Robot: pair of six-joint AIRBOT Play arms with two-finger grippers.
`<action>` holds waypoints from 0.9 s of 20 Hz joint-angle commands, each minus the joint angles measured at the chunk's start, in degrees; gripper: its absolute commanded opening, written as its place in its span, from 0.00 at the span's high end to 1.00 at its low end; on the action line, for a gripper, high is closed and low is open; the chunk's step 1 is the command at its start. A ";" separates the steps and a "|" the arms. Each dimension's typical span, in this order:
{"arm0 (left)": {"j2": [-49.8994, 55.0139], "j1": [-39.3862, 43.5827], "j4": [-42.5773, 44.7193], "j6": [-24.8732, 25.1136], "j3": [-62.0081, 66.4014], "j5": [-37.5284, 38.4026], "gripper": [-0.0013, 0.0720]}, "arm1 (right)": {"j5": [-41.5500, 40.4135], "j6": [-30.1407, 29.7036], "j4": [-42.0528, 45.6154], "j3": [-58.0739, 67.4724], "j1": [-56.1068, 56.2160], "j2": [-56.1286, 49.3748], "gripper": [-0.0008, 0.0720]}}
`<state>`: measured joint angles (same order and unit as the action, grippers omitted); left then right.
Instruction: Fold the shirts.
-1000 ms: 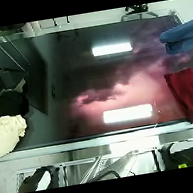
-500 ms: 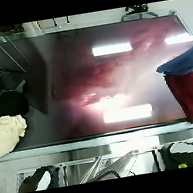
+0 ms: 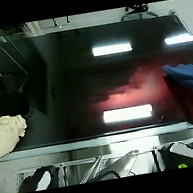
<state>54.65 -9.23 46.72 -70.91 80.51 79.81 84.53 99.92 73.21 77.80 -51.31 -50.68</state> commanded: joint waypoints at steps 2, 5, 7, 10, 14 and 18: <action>0.00 -0.04 0.17 -0.02 -0.02 1.66 0.96 | 2.54 2.80 9.44 -7.72 -0.13 0.50 0.96; 0.00 -0.04 0.20 0.00 -0.02 1.66 0.96 | 2.51 2.78 13.44 -11.45 -0.15 0.55 0.96; 0.02 -0.04 0.22 0.00 -0.02 1.64 0.96 | 1.97 2.97 13.84 -13.42 -0.15 0.52 0.89; 0.00 -0.04 0.22 0.00 -0.02 1.64 0.96 | 1.51 2.67 14.27 -13.73 -0.15 -0.13 0.02; 0.00 -0.04 0.22 0.00 -0.02 1.60 0.96 | 1.20 2.51 12.46 -11.80 -0.13 0.00 0.02; 0.00 -0.04 0.11 -0.02 0.00 0.07 0.96 | -2.38 1.16 -5.84 -9.77 0.00 0.00 0.76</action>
<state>54.65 -9.23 46.89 -70.94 80.51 80.93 84.53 102.45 79.79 67.00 -51.44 -50.65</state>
